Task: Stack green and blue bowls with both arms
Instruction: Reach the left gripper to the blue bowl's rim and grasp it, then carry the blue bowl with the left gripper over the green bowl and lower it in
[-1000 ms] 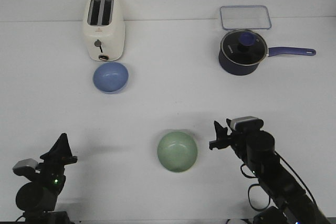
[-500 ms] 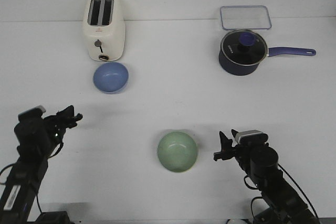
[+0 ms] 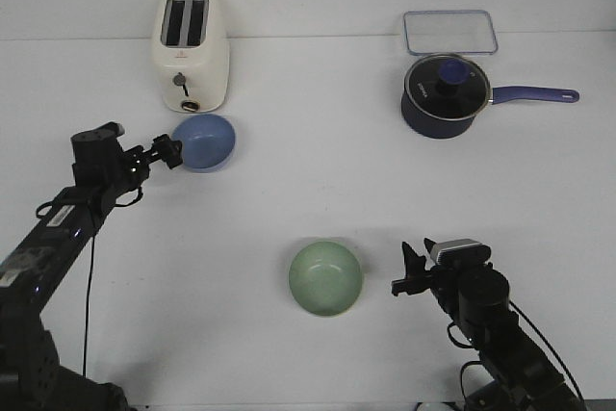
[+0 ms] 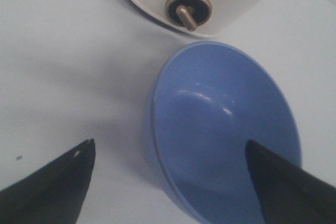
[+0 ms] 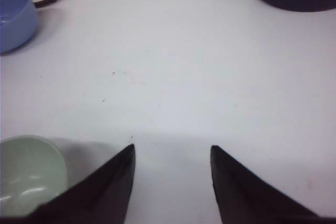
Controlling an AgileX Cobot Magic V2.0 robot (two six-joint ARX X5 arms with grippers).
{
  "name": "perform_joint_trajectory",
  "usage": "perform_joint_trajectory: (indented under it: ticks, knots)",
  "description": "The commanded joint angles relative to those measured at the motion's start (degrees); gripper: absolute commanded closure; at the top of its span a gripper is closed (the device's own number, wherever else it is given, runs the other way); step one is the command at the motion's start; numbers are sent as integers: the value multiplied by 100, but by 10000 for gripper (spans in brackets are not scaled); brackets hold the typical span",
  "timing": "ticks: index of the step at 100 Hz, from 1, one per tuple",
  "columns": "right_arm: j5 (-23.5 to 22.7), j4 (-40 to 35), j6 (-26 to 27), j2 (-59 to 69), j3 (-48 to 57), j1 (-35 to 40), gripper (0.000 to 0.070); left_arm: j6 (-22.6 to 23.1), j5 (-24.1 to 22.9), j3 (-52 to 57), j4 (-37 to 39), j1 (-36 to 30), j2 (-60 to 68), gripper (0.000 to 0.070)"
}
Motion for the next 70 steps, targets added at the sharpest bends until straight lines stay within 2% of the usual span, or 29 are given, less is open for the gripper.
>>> perform_joint_trajectory:
  ticks: [1, 12, 16, 21, 31, 35, 56, 70]
  knots:
    - [-15, 50, -7, 28, 22, 31, 423, 109, 63, 297, 26, -46, 433, 168]
    - [-15, 42, -7, 28, 22, 31, 423, 92, 107, 647, 33, -140, 986, 170]
    - [-17, 28, -7, 28, 22, 31, 423, 94, 157, 754, 24, -181, 1130, 199]
    - [-15, 4, -7, 28, 22, 31, 423, 109, 195, 876, 26, -234, 1292, 308]
    - [-13, -74, -7, 28, 22, 31, 423, 111, 195, 1005, 28, -337, 1438, 612]
    - [-13, -105, -7, 28, 22, 31, 423, 114, 192, 1019, 31, -358, 1443, 700]
    - [-13, -199, -7, 28, 22, 31, 423, 129, 247, 1032, -208, -372, 1058, 686]
    - [-13, -203, -7, 28, 22, 31, 423, 549, 560, 1029, -896, -374, 404, 686]
